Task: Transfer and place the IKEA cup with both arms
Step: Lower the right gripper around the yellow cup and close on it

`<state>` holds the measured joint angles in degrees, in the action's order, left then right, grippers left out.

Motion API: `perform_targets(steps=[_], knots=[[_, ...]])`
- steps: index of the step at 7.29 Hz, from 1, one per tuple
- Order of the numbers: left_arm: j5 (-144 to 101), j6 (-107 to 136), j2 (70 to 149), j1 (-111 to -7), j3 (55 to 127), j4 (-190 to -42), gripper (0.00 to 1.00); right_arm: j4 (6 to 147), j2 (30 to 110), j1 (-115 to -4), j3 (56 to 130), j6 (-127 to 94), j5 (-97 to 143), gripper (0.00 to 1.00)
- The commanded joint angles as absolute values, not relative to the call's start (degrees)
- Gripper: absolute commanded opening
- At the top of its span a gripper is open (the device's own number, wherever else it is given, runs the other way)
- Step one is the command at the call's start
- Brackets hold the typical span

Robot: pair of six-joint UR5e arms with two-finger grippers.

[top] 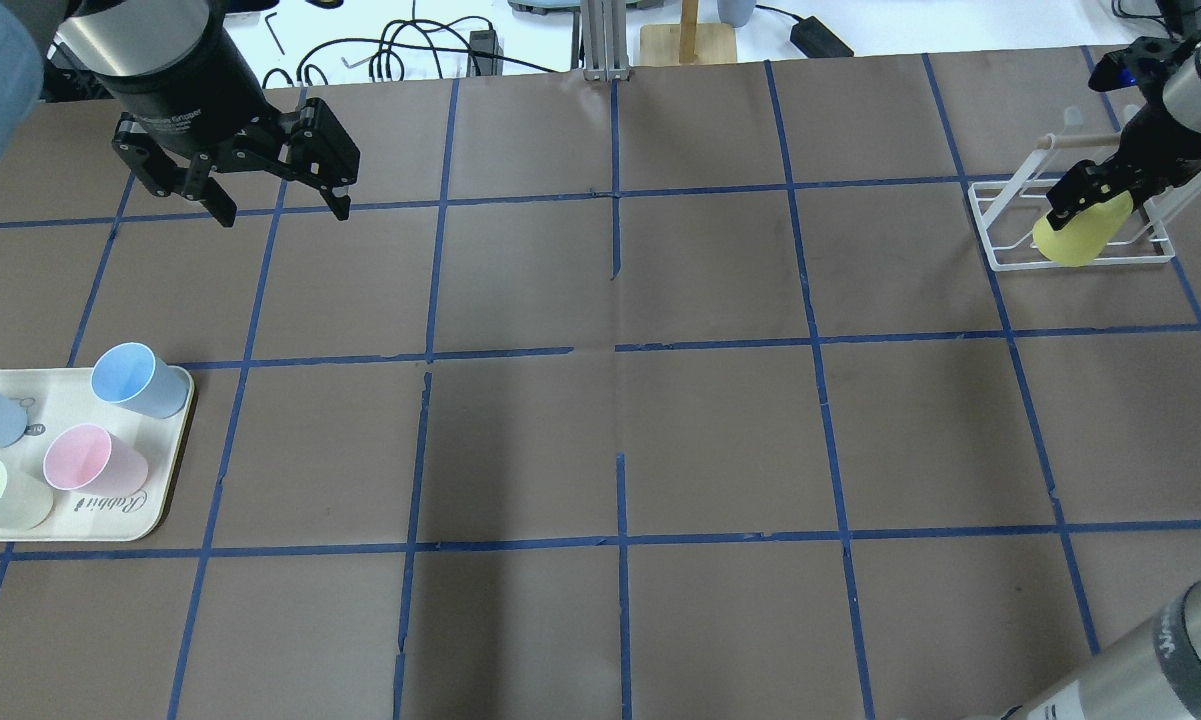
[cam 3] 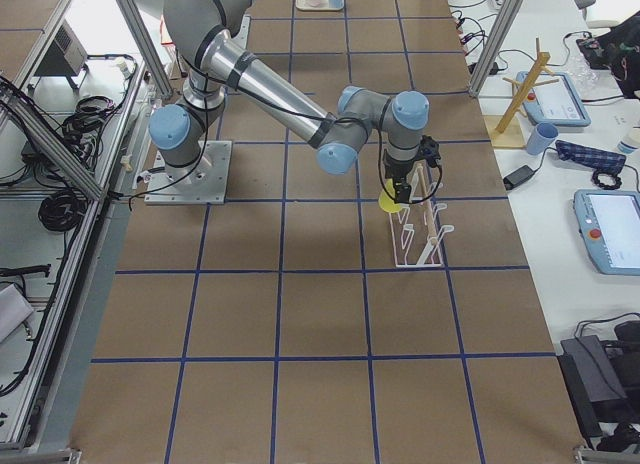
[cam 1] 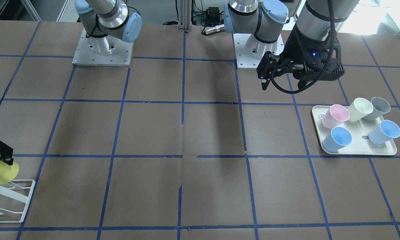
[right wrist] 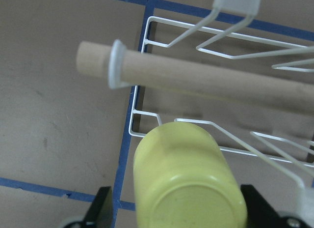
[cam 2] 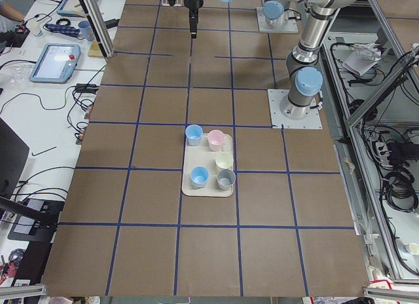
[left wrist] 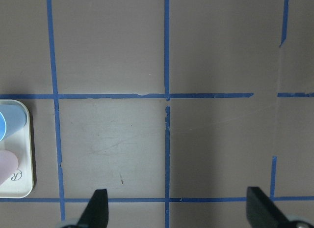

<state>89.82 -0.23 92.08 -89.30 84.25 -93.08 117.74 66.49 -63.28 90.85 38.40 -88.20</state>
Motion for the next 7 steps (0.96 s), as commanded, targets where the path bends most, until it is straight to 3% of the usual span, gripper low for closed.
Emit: perform_targets(steps=[1, 6, 7], knots=[[89.8, -0.2, 92.1, -89.3, 84.3, -93.1, 1.00, 117.7, 66.8, -63.3, 90.8, 38.5, -88.3, 0.80], [89.8, -0.4, 92.1, -89.3, 84.3, -93.1, 1.00, 117.1, 67.0, -63.3, 89.7, 38.7, -89.4, 0.25], [89.8, -0.4, 92.1, -89.3, 84.3, -93.1, 1.00, 117.0, 67.1, -63.3, 89.7, 38.7, -89.4, 0.22]])
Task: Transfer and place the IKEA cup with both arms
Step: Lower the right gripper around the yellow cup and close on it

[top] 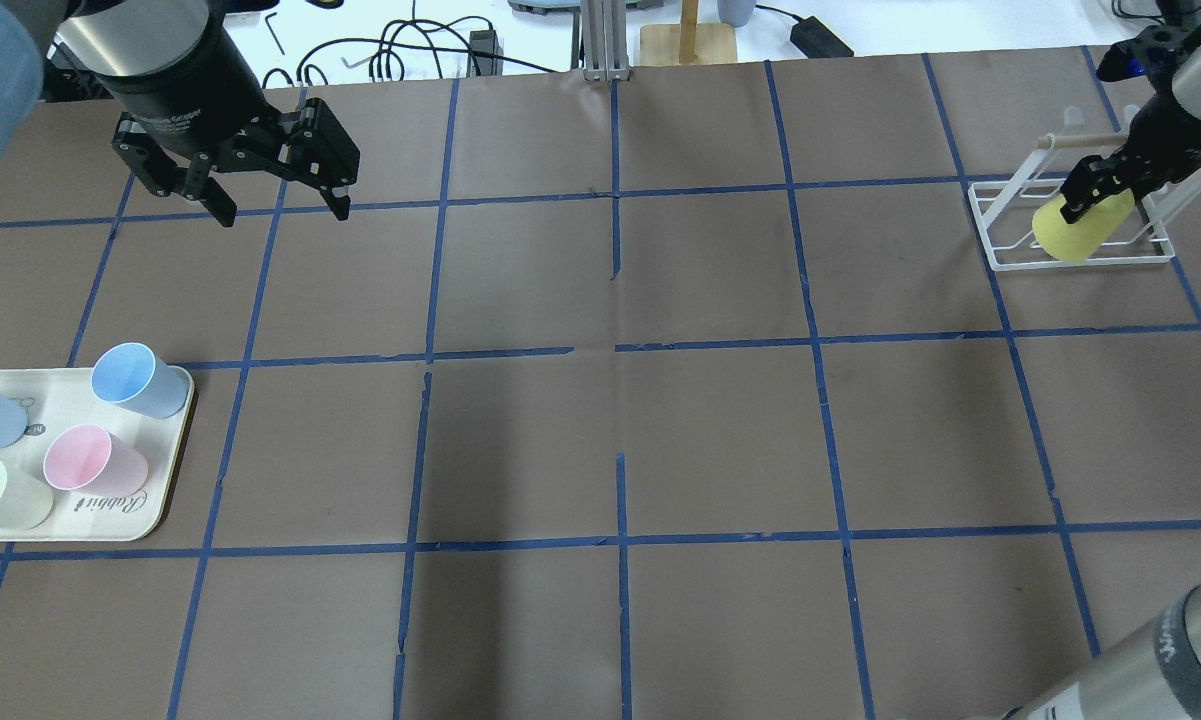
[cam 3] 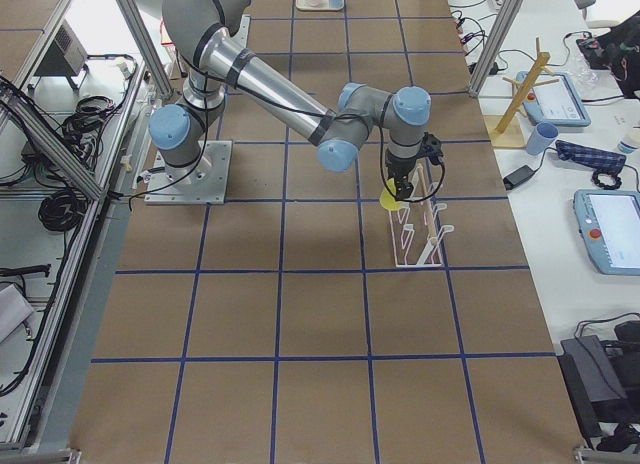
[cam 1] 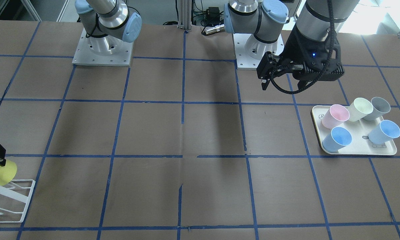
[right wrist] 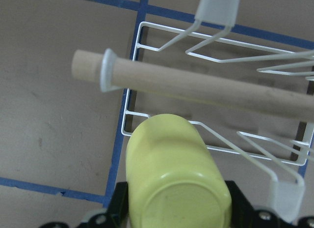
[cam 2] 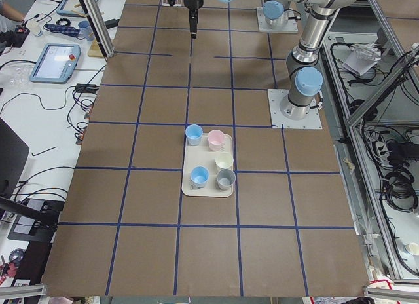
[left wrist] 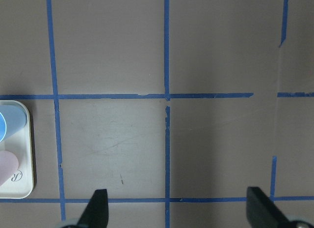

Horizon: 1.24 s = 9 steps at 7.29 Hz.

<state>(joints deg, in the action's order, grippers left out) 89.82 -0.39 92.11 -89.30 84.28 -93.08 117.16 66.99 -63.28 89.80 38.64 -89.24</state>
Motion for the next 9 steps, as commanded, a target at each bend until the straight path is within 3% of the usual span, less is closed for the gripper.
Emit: perform_targets(steps=[1, 7, 9], knots=[[89.8, -0.4, 92.1, -89.3, 84.2, -93.1, 1.00, 116.7, 68.3, -63.3, 89.7, 38.7, -89.5, 0.22], [89.8, -0.6, 92.0, -89.2, 84.0, -93.1, 1.00, 106.1, 79.0, -63.5, 89.6, 43.1, -90.5, 0.21], [89.8, -0.6, 92.1, -89.2, 84.0, -93.1, 1.00, 95.6, 83.4, -64.2, 89.7, 43.1, -77.9, 0.19]])
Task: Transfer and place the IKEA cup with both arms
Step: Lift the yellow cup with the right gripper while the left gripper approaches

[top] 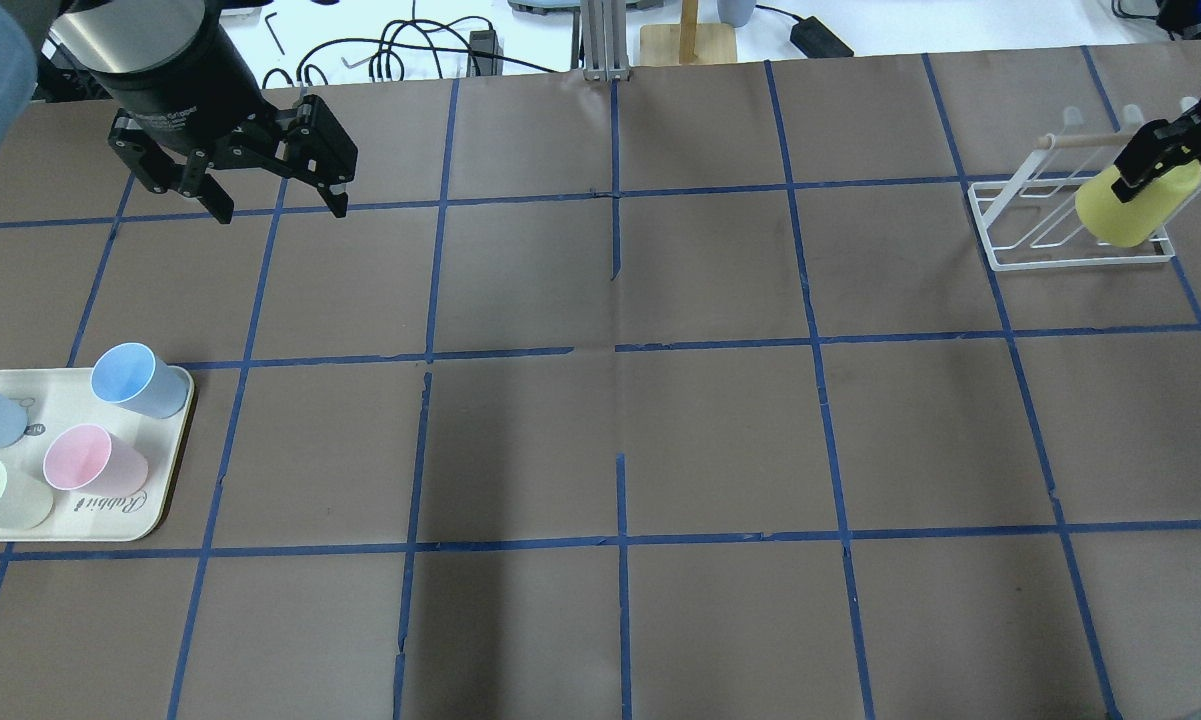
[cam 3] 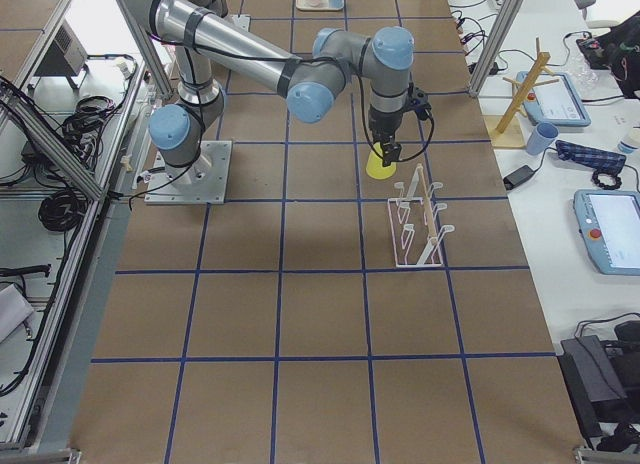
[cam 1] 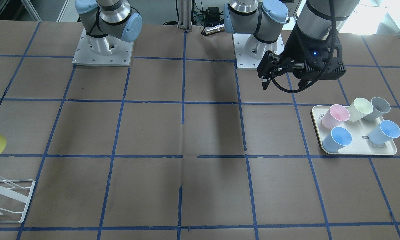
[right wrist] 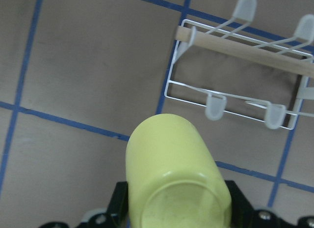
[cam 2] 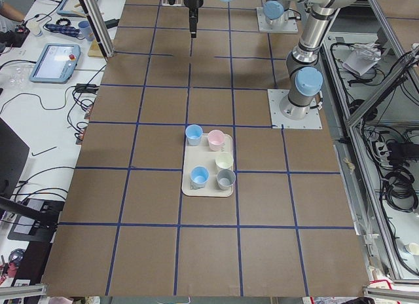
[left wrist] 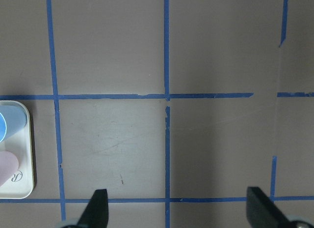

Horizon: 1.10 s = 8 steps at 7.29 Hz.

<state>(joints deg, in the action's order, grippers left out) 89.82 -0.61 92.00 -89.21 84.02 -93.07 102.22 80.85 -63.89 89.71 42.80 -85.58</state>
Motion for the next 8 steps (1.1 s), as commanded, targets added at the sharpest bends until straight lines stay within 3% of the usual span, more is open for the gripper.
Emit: perform_targets(steps=[1, 5, 8], knots=[[89.5, -0.7, 91.5, -89.1, 84.4, -93.1, 1.00, 89.1, 84.3, -64.2, 89.7, 43.1, -69.0, 0.19], [67.3, -0.4, 88.9, -85.4, 90.6, -93.8, 1.00, 65.1, 87.7, -71.4, 90.2, 42.8, -30.3, 0.16], [41.7, 0.3, 85.8, -82.6, 98.2, -93.9, 1.00, 53.1, 87.6, -75.1, 92.5, 43.3, -16.7, 0.15]])
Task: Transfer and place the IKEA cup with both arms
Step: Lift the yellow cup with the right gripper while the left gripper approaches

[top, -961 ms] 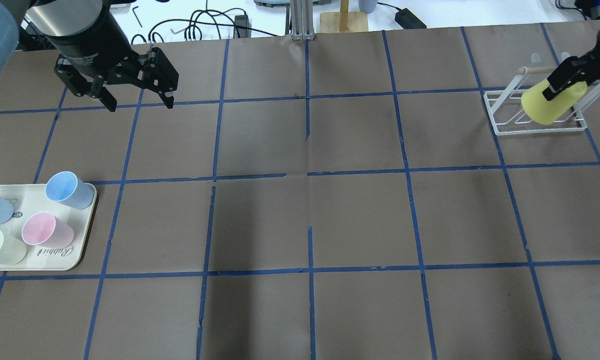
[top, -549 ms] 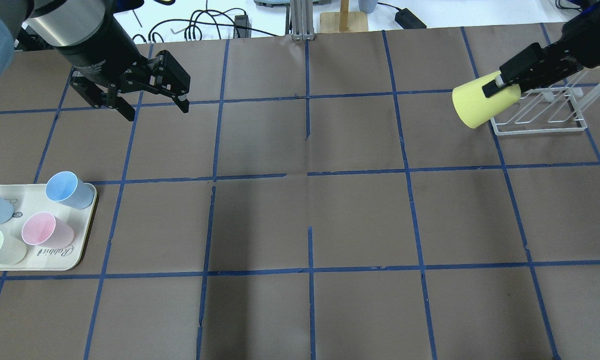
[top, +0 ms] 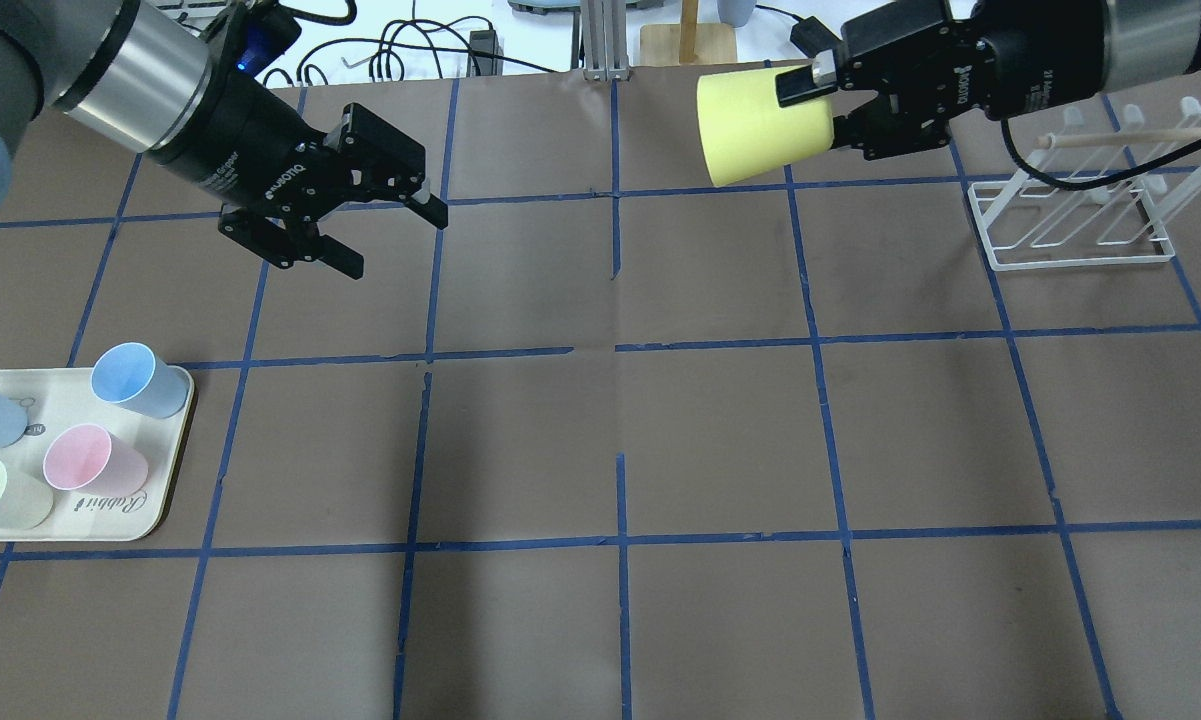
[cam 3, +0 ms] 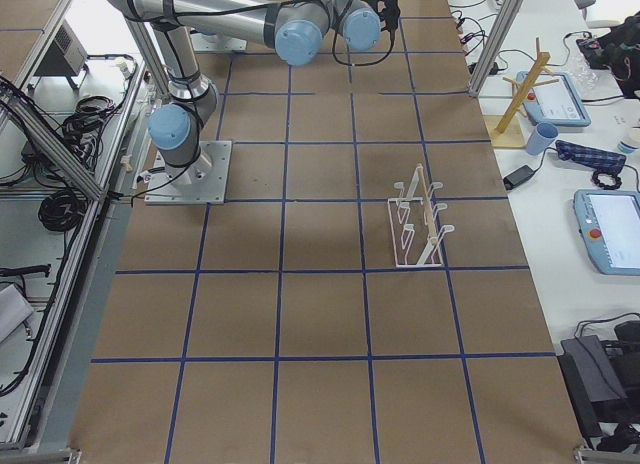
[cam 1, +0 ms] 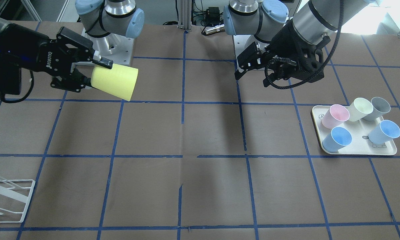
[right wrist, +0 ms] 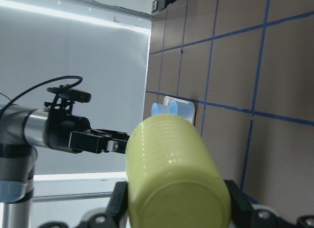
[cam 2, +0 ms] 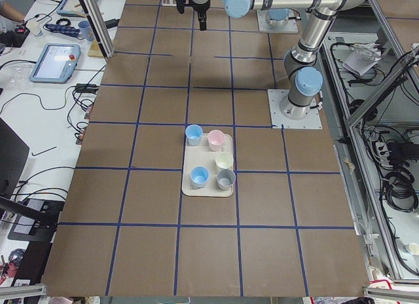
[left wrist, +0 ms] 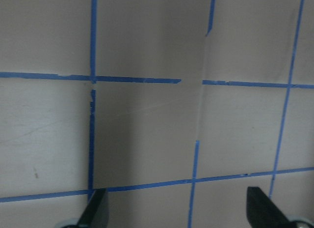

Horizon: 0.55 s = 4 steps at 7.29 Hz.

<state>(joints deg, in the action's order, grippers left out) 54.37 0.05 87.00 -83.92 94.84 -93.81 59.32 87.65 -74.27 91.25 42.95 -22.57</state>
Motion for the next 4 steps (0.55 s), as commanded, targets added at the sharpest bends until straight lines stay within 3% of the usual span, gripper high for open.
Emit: perform_targets(steps=[1, 4], knots=[[34.5, 0.1, 84.8, -81.8, 100.6, -93.4, 1.00, 50.7, 87.5, -75.2, 94.5, 43.3, -13.4, 0.16], [14.0, 0.7, 86.5, -81.3, 104.5, -92.6, 1.00, 42.2, 87.8, -75.1, 98.8, 43.2, -6.5, 0.17]])
